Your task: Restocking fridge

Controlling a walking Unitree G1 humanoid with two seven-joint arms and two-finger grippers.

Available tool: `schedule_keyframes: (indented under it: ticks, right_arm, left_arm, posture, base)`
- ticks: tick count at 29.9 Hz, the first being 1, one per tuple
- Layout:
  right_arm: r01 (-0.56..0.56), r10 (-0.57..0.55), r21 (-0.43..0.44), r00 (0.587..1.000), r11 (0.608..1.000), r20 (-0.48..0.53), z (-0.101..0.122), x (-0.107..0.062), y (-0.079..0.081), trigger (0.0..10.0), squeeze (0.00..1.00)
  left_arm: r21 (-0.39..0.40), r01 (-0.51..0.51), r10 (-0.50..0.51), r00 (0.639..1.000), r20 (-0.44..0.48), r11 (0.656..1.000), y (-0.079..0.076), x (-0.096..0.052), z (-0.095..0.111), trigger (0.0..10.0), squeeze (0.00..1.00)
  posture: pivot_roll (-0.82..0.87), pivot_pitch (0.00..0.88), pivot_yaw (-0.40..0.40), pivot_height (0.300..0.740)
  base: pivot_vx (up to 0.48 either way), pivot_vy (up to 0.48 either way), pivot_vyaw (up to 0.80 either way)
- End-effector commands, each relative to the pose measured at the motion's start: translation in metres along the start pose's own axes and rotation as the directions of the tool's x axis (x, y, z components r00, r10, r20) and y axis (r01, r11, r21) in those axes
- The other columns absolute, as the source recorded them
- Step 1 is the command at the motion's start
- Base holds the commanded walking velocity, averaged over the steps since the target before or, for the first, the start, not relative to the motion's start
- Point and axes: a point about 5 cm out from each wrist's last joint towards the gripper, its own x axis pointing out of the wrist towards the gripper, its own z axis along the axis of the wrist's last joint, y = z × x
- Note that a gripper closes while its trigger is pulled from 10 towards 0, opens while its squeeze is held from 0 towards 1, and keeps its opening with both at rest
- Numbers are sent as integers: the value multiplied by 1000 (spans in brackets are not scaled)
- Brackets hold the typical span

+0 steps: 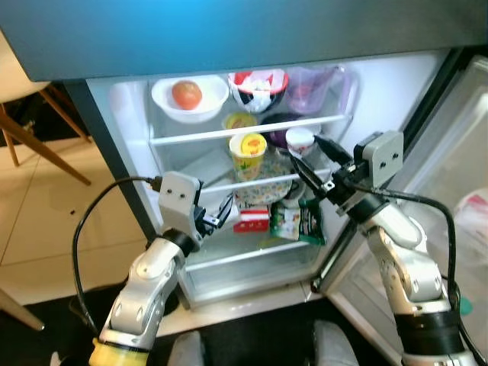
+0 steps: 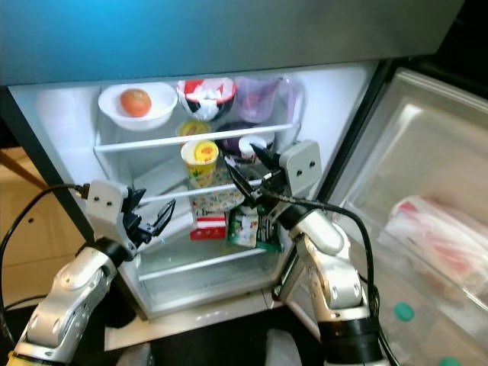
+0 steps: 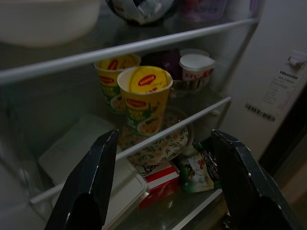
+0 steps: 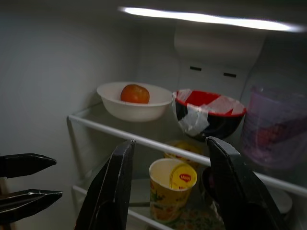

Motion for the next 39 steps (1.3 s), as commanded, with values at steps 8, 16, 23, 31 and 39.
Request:
schedule_keyframes:
  ticks: [8,16,23,31,39]
  right_arm:
    - [-34,48,57,961,998,-271,-69,-26,14,10000,0]
    - [101,-42,89,861,991,-507,-136,-63,17,10000,0]
    - [275,-223,11,800,961,-556,-143,-84,-22,10000,0]
    - [517,-465,-136,585,845,-665,-170,-143,-61,10000,0]
    - [578,-430,-232,232,782,-873,-221,-232,-20,10000,0]
  left_arm:
    - [22,-8,10,998,-67,1000,0,-6,-20,10000,0]
    - [40,-30,39,965,-258,999,6,-32,-72,10000,0]
    - [38,-74,83,898,-432,997,14,-59,-118,10000,0]
    - [74,-102,125,744,-656,992,18,-103,-175,10000,0]
    - [75,-241,201,553,-809,968,19,-142,-207,10000,0]
  posture:
    - [23,0,-53,700]
    - [26,0,-45,735]
    - [12,0,-37,740]
    - [-9,0,-41,740]
    - [-25,0,-50,740]
  base:
    - [0,0,0]
    - [0,0,0]
    - [0,0,0]
    - [0,0,0]
    - [0,0,0]
